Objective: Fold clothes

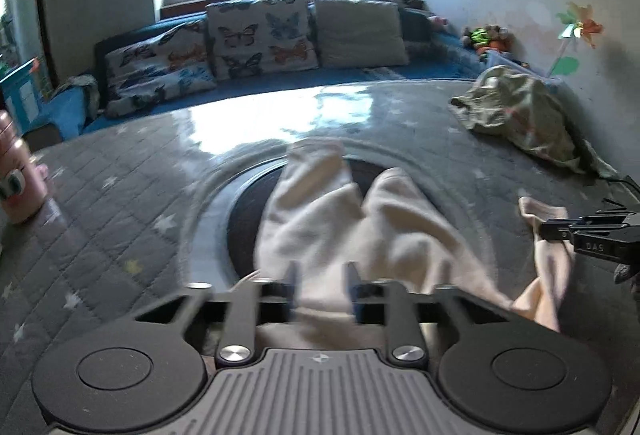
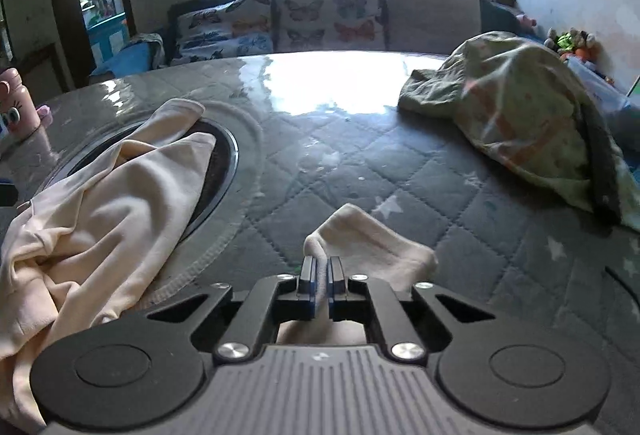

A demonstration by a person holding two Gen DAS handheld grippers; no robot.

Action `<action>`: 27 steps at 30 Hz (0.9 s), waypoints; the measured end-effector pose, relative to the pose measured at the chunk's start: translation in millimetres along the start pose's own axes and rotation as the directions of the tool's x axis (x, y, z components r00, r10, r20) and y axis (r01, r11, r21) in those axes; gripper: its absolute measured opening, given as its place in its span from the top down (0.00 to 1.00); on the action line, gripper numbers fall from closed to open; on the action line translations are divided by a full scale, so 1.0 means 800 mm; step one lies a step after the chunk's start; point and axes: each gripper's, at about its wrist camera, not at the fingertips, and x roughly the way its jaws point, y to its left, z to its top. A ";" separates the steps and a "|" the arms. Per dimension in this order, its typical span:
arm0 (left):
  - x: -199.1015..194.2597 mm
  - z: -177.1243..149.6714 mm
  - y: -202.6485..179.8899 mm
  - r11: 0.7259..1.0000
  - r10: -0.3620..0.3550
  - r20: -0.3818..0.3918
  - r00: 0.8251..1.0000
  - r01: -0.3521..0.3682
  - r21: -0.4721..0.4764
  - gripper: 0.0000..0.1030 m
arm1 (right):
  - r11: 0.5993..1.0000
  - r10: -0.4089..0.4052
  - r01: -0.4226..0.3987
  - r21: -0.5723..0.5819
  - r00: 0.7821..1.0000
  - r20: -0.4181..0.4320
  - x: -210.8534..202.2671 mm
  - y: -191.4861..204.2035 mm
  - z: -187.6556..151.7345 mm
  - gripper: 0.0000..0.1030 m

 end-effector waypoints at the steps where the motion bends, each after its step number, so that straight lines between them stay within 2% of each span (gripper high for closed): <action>1: 0.002 0.003 -0.007 1.000 -0.003 0.004 1.000 0.003 0.011 0.41 | 1.000 -0.005 0.005 -0.001 1.000 0.008 -0.005 -0.002 -0.001 0.96; 5: 0.020 0.014 -0.031 0.999 -0.008 0.005 1.000 0.008 0.031 0.41 | 1.000 -0.017 0.017 0.015 0.999 0.039 -0.028 -0.012 -0.006 0.96; 9: 0.024 0.014 -0.022 1.000 -0.004 0.007 1.000 0.004 0.002 0.44 | 0.999 -0.021 0.019 0.032 0.997 0.068 -0.049 -0.021 -0.013 0.96; 11: 0.023 0.012 -0.015 1.000 -0.003 0.011 1.000 0.004 -0.014 0.67 | 0.999 -0.020 0.017 0.040 0.997 0.078 -0.057 -0.025 -0.017 0.96; 14: 0.021 0.010 -0.006 0.999 -0.002 0.017 1.000 0.003 -0.037 0.90 | 0.998 -0.020 0.016 0.053 0.997 0.079 -0.060 -0.029 -0.023 0.96; 19: 0.018 0.007 0.010 0.997 0.000 0.026 1.000 0.002 -0.076 0.96 | 0.997 -0.029 0.024 0.067 0.997 0.070 -0.051 -0.032 -0.027 0.96; 27: -0.008 0.004 0.046 0.988 0.003 0.051 0.999 0.005 -0.153 0.98 | 0.997 -0.034 0.029 0.070 0.997 0.073 -0.043 -0.030 -0.028 0.96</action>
